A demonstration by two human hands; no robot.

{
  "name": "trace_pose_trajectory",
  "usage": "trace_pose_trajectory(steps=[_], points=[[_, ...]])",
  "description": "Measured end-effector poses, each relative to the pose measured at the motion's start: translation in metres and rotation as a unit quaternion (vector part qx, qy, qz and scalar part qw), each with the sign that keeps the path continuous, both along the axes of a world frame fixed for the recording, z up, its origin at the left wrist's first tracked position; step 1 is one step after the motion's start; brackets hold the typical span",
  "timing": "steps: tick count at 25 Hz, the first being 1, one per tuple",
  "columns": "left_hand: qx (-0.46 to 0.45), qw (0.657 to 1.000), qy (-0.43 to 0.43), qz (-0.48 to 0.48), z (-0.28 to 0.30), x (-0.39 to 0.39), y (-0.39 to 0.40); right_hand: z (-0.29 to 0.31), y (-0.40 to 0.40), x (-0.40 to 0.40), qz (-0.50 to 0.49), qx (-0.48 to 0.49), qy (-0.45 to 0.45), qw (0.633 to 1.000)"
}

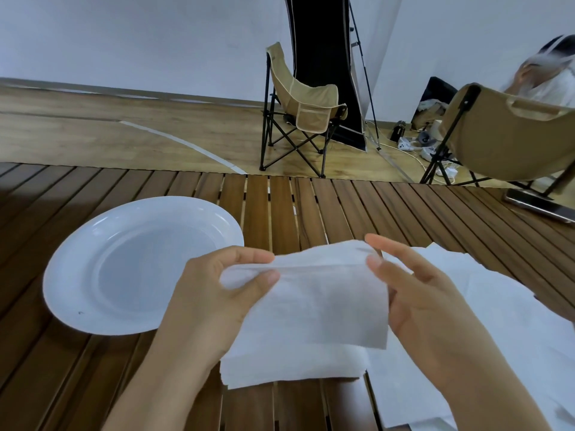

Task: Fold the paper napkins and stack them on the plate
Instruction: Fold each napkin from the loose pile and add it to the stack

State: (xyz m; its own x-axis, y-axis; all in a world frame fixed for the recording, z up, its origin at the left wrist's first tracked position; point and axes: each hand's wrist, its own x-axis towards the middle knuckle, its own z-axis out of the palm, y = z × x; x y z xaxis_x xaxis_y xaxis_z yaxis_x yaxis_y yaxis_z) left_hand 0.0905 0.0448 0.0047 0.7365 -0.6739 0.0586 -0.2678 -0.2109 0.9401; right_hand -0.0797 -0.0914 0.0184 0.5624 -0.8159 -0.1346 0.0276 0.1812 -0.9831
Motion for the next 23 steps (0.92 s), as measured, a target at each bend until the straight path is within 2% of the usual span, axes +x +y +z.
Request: trace_pose_trajectory(steps=[2, 5, 7, 10, 14, 17, 21, 23], points=[[0.011, 1.0, -0.026, 0.007, -0.002, 0.003, 0.001, -0.005, -0.001, 0.001, -0.005, -0.072, 0.073, 0.995], [0.03, 0.996, -0.086, 0.017, -0.003, 0.006, 0.002, -0.008, 0.001, 0.003, -0.052, -0.191, 0.163, 0.967], [0.055, 0.989, -0.139, 0.022, -0.005, 0.008, 0.003, -0.009, 0.002, 0.005, -0.08, -0.248, 0.194, 0.946], [0.059, 0.983, -0.166, 0.048, -0.007, 0.01, 0.004, -0.01, 0.0, 0.007, -0.119, -0.29, 0.2, 0.928], [0.047, 0.984, -0.16, 0.063, -0.001, 0.008, 0.004, -0.011, -0.001, 0.009, -0.13, -0.277, 0.186, 0.934], [0.075, 0.981, -0.158, 0.08, -0.002, 0.009, 0.001, -0.016, -0.002, 0.012, -0.142, -0.236, 0.204, 0.939], [0.133, 0.977, -0.127, 0.106, -0.02, 0.013, -0.006, -0.036, -0.004, 0.016, -0.084, -0.159, 0.286, 0.941], [0.164, 0.974, -0.118, 0.106, -0.031, 0.017, -0.011, -0.048, -0.007, 0.017, -0.07, -0.177, 0.328, 0.925]])
